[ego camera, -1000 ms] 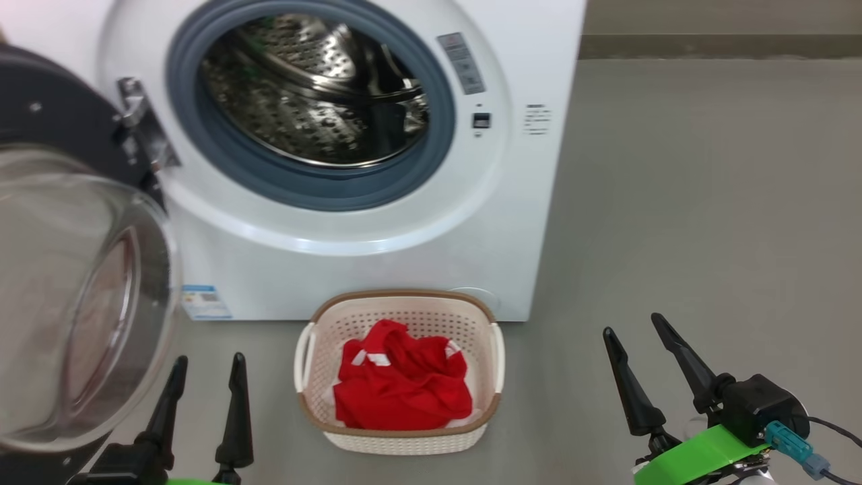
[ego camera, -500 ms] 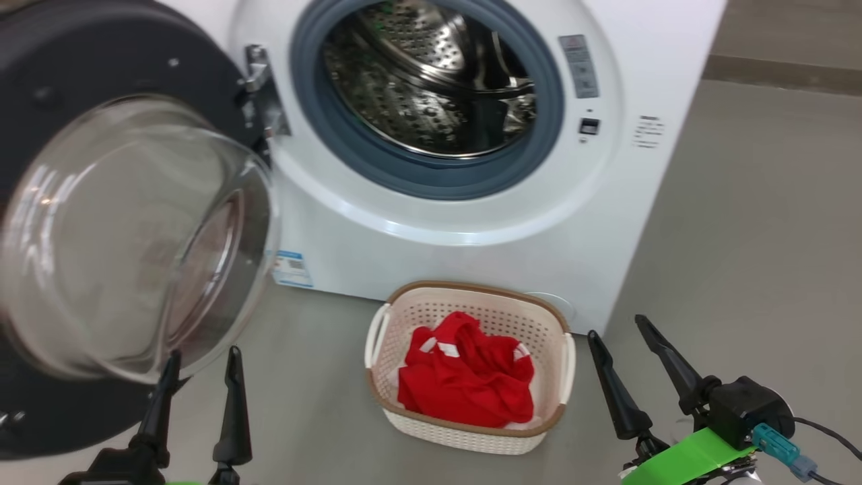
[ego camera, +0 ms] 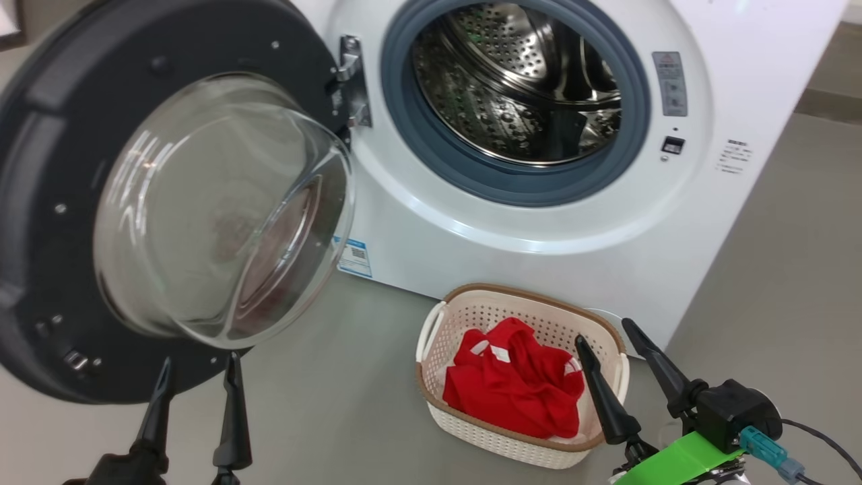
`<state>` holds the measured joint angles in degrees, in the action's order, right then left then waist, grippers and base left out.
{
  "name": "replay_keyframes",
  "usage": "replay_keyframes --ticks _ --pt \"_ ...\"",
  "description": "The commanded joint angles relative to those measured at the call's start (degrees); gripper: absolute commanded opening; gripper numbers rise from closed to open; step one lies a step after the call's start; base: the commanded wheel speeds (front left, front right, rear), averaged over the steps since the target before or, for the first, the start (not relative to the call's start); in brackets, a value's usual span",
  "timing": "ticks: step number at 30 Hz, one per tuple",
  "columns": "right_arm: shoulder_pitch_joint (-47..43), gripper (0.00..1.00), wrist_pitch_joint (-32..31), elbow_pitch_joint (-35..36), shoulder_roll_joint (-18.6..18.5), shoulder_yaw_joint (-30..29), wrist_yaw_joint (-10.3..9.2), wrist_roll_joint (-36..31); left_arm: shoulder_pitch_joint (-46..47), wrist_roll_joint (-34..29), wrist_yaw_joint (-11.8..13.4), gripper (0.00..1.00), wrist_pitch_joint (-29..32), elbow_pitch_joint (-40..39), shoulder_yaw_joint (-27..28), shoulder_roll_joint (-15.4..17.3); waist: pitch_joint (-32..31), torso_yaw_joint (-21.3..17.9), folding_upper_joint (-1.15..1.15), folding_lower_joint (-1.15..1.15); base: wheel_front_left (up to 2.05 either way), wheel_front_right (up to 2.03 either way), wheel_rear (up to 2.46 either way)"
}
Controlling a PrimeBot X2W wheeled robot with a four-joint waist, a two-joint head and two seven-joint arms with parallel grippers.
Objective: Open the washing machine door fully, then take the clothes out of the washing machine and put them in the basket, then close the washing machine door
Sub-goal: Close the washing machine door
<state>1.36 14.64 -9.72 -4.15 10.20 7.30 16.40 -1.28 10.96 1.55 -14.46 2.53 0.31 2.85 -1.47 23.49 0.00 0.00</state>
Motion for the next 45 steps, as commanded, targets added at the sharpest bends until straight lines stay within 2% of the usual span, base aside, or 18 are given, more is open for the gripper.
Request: replay_keyframes --ticks 1,16,17,18,20,29,35,39,45 --pt "2.10 1.00 0.36 1.35 -0.20 1.57 0.19 -0.49 0.92 -0.86 0.46 1.00 -0.09 -1.34 1.64 0.96 -0.52 1.45 0.00 0.00 0.00 0.00 0.00" --pt "1.43 1.00 0.36 1.00 -0.49 2.99 0.19 0.34 0.16 -0.80 1.91 1.00 -0.02 -1.18 2.30 2.15 -1.43 2.93 0.00 0.00 0.00 0.00 0.00" --pt "1.42 1.00 0.36 0.98 -0.56 3.05 0.19 0.36 0.17 -1.02 2.07 0.94 -0.03 -1.15 2.26 2.28 -1.42 2.87 0.00 0.00 0.00 0.00 0.00" --pt "1.43 1.00 0.36 0.94 -0.61 3.11 0.19 0.36 0.18 -1.39 2.25 0.47 -0.04 -1.12 2.17 2.50 -1.40 2.79 0.00 0.00 0.00 0.00 0.00" --pt "1.47 1.00 0.36 0.83 -0.74 3.20 0.19 0.38 0.42 -2.34 3.02 0.00 -0.09 -1.21 2.27 2.97 -1.32 2.63 0.00 0.00 0.00 0.00 0.00" --pt "1.45 1.00 0.36 -0.05 -1.62 4.31 0.19 0.91 8.47 -7.55 5.03 0.00 -0.50 -8.11 4.77 8.02 -0.89 2.93 0.00 0.00 0.00 0.00 0.00" --pt "2.57 1.00 0.36 -0.19 -2.44 5.31 0.19 1.25 16.11 -7.55 6.63 0.00 -0.52 -8.54 10.60 12.58 0.33 1.69 0.00 0.00 0.00 0.00 0.00" --pt "3.10 1.00 0.36 -0.44 -3.31 5.53 0.19 1.20 22.55 -1.87 6.27 0.00 -0.51 -2.77 16.24 14.62 1.55 0.78 0.00 0.00 0.00 0.00 0.00" --pt "3.83 1.00 0.36 -0.83 -3.93 5.75 0.19 1.32 32.74 9.84 4.78 0.00 3.94 12.78 23.72 16.67 2.43 -0.80 0.00 0.00 0.00 0.00 0.00"
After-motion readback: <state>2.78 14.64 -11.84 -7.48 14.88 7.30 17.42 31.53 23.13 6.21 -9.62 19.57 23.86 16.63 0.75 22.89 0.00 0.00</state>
